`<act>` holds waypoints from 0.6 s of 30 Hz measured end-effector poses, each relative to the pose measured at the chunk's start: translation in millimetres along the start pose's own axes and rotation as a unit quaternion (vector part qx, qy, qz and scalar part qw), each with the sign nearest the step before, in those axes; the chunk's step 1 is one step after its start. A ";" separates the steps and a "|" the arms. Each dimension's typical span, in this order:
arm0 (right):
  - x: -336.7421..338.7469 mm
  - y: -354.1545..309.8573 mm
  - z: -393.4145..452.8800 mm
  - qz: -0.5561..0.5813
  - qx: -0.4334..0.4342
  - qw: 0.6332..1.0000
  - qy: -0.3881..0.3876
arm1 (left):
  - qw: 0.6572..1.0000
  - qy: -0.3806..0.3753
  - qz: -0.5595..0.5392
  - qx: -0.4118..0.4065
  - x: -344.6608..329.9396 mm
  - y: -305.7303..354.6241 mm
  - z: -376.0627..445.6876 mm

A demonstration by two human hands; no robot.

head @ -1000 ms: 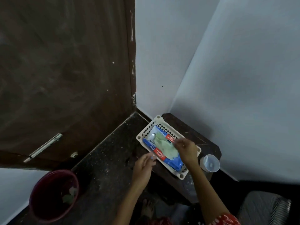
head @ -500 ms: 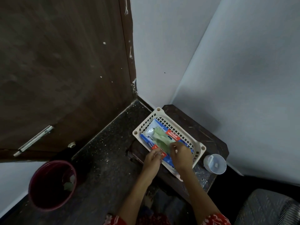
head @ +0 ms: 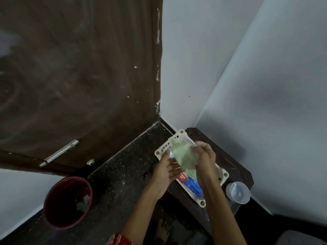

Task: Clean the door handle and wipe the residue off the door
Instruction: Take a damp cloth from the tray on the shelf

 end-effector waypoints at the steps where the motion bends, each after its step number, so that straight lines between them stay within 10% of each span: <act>1: -16.3 -5.5 -6.4 0.003 0.005 1.000 -0.030 | 0.999 0.010 -0.003 -0.041 7.0 14.4 -16.6; 13: -234.6 -58.2 -144.8 -0.155 0.127 0.840 -0.504 | 0.894 0.247 0.083 -0.364 164.0 114.0 -232.7; 18: -305.5 -61.2 -209.6 -0.311 0.291 0.739 -0.522 | 0.744 0.452 0.257 -0.420 224.5 124.4 -308.3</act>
Point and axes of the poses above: each hand's wrist, its own z-axis towards the middle knuckle, its own x-axis out of the back of the hand, y = z × x, the point moved 7 cm from there along z, towards the middle knuckle, and after that the axes turned 8 degrees about x, right-handed, at the moved point
